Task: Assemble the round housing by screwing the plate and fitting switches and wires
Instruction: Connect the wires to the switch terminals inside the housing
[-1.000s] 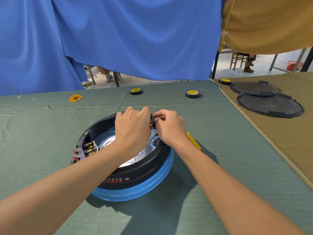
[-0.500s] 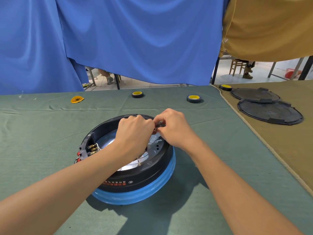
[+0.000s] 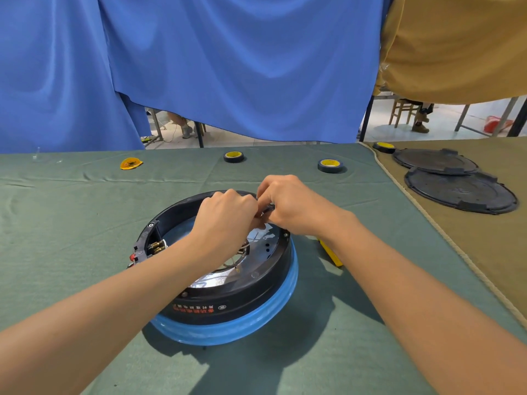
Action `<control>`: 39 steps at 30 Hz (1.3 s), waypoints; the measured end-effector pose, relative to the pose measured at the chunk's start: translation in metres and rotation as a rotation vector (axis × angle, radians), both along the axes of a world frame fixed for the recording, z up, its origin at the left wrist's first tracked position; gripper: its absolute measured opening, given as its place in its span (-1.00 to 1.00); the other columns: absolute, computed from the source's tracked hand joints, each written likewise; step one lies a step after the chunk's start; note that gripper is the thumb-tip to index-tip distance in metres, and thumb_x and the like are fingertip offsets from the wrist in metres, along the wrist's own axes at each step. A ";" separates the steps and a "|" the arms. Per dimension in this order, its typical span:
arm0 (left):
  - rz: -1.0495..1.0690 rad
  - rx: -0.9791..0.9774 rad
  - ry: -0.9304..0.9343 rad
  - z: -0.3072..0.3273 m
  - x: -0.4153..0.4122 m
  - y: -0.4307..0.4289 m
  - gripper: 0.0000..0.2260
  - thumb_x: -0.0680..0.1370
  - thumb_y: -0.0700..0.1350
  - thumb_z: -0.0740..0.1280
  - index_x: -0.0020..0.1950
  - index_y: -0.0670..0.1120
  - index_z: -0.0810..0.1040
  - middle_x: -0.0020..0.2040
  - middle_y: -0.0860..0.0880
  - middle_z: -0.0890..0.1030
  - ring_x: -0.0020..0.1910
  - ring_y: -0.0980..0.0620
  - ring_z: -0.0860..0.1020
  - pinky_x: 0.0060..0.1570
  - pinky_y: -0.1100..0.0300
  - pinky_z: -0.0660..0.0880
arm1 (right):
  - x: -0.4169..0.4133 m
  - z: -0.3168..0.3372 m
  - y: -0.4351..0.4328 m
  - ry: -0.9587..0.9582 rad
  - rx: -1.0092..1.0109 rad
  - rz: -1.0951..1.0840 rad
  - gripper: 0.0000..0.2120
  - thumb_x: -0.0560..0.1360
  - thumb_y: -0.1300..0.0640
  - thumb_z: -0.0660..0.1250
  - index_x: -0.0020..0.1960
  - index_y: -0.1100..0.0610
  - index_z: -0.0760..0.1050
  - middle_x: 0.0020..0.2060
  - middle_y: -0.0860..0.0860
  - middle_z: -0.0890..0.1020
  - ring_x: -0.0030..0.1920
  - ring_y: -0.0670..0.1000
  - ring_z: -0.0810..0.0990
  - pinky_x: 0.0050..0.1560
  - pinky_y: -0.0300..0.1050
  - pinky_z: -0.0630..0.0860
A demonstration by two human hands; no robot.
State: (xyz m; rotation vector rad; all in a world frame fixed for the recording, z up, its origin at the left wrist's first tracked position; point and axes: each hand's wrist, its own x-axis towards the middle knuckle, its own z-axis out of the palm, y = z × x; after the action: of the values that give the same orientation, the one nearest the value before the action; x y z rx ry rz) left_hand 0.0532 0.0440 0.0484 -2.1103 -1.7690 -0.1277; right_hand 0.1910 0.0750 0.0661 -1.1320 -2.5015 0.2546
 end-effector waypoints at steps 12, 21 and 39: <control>0.030 -0.117 -0.363 0.004 -0.008 -0.010 -0.86 0.59 -0.08 0.36 0.05 -0.11 0.65 -0.07 -0.13 0.63 -0.07 -0.16 0.57 -0.07 -0.02 0.53 | 0.001 -0.017 0.006 0.107 0.015 -0.061 -0.84 0.44 0.27 0.39 -0.07 0.07 0.68 0.02 0.00 0.55 0.04 0.05 0.54 0.10 -0.02 0.50; -0.017 -0.071 -0.333 -0.006 -0.006 -0.008 -0.82 0.59 -0.12 0.29 -0.03 -0.19 0.63 -0.10 -0.14 0.64 -0.06 -0.22 0.57 -0.01 -0.07 0.50 | 0.001 -0.038 -0.002 0.628 -0.225 -0.197 -0.54 0.53 0.24 0.33 0.39 0.03 0.38 0.20 -0.01 0.50 -0.07 -0.10 0.58 -0.10 -0.32 0.46; -0.071 -0.038 -0.169 0.002 -0.001 -0.006 -0.84 0.63 -0.11 0.26 0.08 -0.13 0.61 -0.02 -0.09 0.63 -0.02 -0.12 0.58 -0.01 0.02 0.53 | 0.001 -0.048 0.000 0.707 -0.458 -0.304 -0.70 0.55 0.10 0.33 0.27 0.11 0.53 0.13 0.02 0.62 0.17 0.04 0.56 0.26 0.09 0.48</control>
State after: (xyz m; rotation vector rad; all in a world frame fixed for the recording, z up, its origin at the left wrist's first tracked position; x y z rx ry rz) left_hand 0.0522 0.0382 0.0508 -2.2492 -1.8026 -0.3017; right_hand 0.1918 0.0748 0.0181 -1.2777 -1.6644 0.9835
